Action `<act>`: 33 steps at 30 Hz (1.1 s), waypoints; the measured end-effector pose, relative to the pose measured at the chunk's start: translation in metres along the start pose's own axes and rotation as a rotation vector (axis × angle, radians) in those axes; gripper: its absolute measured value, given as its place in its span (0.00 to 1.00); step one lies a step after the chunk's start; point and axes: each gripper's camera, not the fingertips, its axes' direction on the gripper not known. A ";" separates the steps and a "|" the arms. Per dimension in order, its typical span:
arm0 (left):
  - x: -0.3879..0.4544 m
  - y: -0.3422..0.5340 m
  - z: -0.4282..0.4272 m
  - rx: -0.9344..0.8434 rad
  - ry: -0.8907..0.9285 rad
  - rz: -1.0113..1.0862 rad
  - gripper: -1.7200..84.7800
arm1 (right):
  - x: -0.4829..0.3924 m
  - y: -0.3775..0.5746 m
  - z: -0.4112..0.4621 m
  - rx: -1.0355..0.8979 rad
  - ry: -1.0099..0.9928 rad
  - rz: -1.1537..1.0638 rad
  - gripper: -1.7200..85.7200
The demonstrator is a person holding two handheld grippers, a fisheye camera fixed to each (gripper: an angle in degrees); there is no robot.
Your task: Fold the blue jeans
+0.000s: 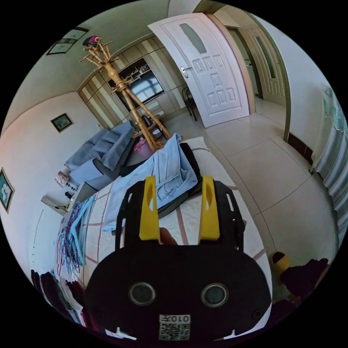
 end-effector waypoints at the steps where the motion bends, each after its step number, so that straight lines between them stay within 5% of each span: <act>1: 0.003 -0.003 0.008 -0.006 0.000 0.006 0.20 | 0.002 0.001 0.003 -0.004 -0.001 -0.006 0.11; 7: 0.016 -0.009 0.072 -0.136 -0.041 0.059 0.18 | 0.019 0.007 0.013 -0.009 -0.019 0.015 0.10; 16: -0.148 0.041 -0.011 -0.084 0.158 -0.338 0.14 | 0.038 0.009 0.043 -0.051 0.020 0.070 0.08; 21: -0.230 0.090 -0.203 0.019 0.128 -0.305 0.14 | 0.036 0.004 0.072 -0.144 0.035 0.035 0.08; 26: -0.196 0.197 -0.436 0.010 0.108 -0.076 0.15 | 0.029 -0.002 0.084 -0.186 0.045 0.028 0.10; 30: -0.139 0.380 -0.542 -0.246 -0.070 -0.248 0.16 | 0.008 -0.018 0.079 -0.201 -0.010 0.066 0.11; 33: -0.108 0.538 -0.590 -0.191 0.108 -0.576 0.15 | -0.022 -0.037 0.089 -0.264 -0.100 -0.013 0.12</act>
